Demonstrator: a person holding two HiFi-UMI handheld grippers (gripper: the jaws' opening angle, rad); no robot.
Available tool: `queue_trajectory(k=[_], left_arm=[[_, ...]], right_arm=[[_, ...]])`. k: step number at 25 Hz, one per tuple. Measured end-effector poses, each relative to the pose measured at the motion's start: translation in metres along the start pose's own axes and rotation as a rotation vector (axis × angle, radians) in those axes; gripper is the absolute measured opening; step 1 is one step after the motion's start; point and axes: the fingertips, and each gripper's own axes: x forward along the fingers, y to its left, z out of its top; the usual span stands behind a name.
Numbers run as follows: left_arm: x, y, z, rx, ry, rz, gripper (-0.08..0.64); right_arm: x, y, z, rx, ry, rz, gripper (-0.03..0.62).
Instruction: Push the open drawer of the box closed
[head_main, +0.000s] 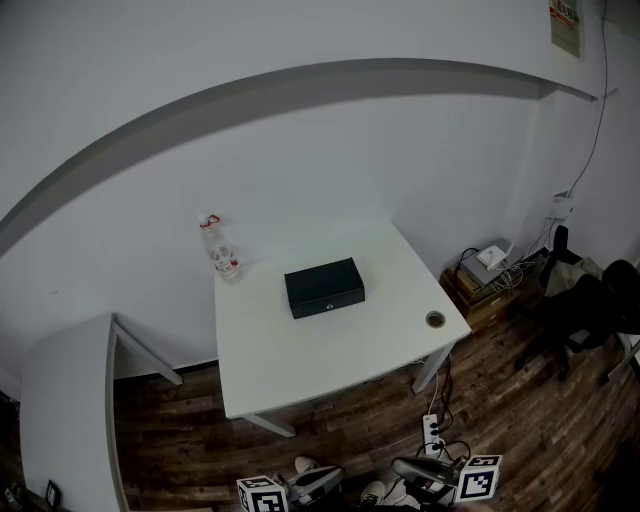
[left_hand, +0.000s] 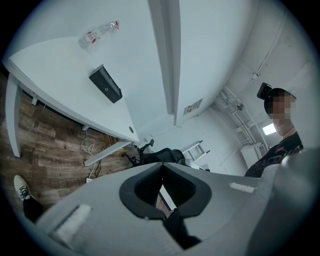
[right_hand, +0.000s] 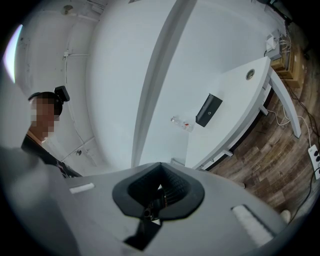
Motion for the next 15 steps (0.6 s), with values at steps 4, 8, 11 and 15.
queue_trajectory(k=[4,8,11,15], left_arm=[[0.002,0.000,-0.001,0.000,0.000,0.007,0.000],[0.005,0.001,0.000,-0.004,0.003,0.009,0.000],[0.009,0.003,0.000,-0.009,0.003,0.009,0.000],[0.015,0.003,-0.002,-0.019,0.006,0.005,-0.001]], right_arm=[[-0.002,-0.002,0.001,0.004,0.000,0.000,0.003],[-0.002,-0.004,0.003,0.008,0.001,-0.001,0.003],[-0.003,-0.007,0.005,0.010,0.000,-0.006,0.003],[-0.008,-0.010,0.007,0.011,-0.003,-0.014,0.003]])
